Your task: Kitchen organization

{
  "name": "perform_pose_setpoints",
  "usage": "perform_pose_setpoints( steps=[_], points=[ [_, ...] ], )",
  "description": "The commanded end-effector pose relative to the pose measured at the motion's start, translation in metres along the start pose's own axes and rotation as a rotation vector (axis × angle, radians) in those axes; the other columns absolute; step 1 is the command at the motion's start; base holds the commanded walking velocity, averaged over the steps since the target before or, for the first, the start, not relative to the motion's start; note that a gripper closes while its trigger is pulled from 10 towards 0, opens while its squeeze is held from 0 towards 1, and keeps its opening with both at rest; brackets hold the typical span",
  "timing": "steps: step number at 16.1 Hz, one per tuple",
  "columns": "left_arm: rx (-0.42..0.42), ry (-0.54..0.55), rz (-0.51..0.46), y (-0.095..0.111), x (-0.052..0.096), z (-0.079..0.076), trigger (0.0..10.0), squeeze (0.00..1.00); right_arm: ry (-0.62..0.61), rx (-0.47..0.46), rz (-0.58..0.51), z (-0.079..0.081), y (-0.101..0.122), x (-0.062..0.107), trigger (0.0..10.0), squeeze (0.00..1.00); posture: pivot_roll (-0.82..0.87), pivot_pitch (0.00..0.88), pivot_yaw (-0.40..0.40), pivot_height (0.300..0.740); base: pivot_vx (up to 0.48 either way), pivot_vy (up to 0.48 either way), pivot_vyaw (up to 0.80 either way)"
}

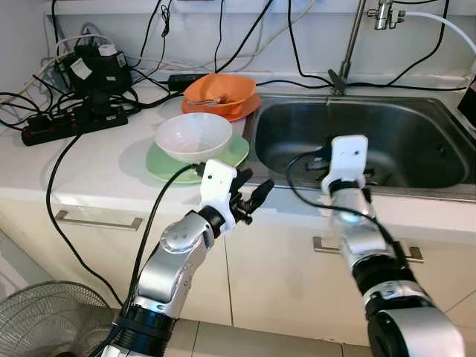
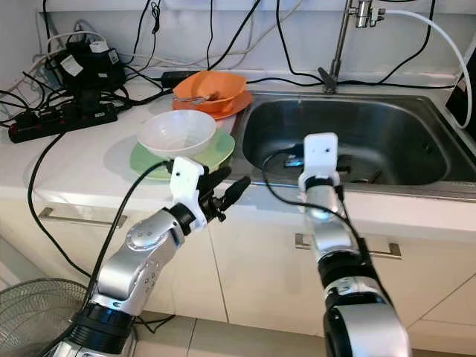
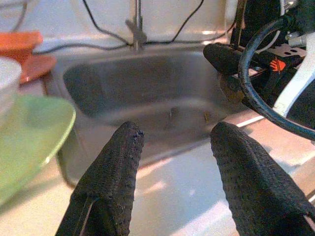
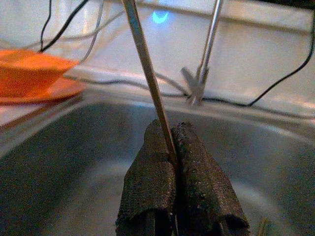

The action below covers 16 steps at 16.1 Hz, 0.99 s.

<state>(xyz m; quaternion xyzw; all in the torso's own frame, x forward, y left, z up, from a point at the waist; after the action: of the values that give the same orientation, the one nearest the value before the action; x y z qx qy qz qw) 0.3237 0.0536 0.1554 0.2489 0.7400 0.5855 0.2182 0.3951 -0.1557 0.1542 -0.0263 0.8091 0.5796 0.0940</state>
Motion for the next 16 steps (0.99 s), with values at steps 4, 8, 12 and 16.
perform_pose_setpoints(
  steps=[4,8,12,16],
  points=[
    [-0.022,0.004,0.045,-0.012,0.002,0.0,10.0,0.0,0.034,-0.02,0.006,0.011,-0.003,0.002,10.0,0.0,0.06,0.0,0.081,0.74,0.0,0.0,0.0],
    [-0.028,-0.002,0.055,-0.015,0.002,-0.002,10.0,0.0,0.049,-0.016,0.012,0.013,-0.005,0.002,10.0,0.0,0.06,0.0,0.081,0.74,0.0,0.0,0.0],
    [-0.028,-0.003,0.061,-0.017,0.002,-0.003,10.0,0.0,0.059,-0.02,0.02,0.015,-0.008,0.003,10.0,0.0,0.07,0.0,0.075,0.74,0.0,0.0,0.0],
    [-0.031,0.003,0.055,-0.015,0.002,-0.002,10.0,0.0,0.063,-0.021,0.02,0.015,-0.009,0.004,10.0,1.0,0.08,0.0,0.072,0.74,0.0,0.0,0.0]
  ],
)
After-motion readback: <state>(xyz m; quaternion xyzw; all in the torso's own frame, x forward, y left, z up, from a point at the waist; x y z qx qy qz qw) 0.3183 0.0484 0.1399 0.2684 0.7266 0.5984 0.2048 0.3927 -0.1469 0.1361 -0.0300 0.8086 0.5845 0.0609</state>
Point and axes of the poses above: a point about 5 cm out from each wrist's last joint towards the gripper, its own x axis pointing back from the gripper into the wrist, its own y axis along the axis of the wrist's last joint, z = x × y, the point moved 2 cm from there along -x, pointing out of the wrist towards the gripper, and after that the axes turned 9 degrees about x, right-handed, at the moved point
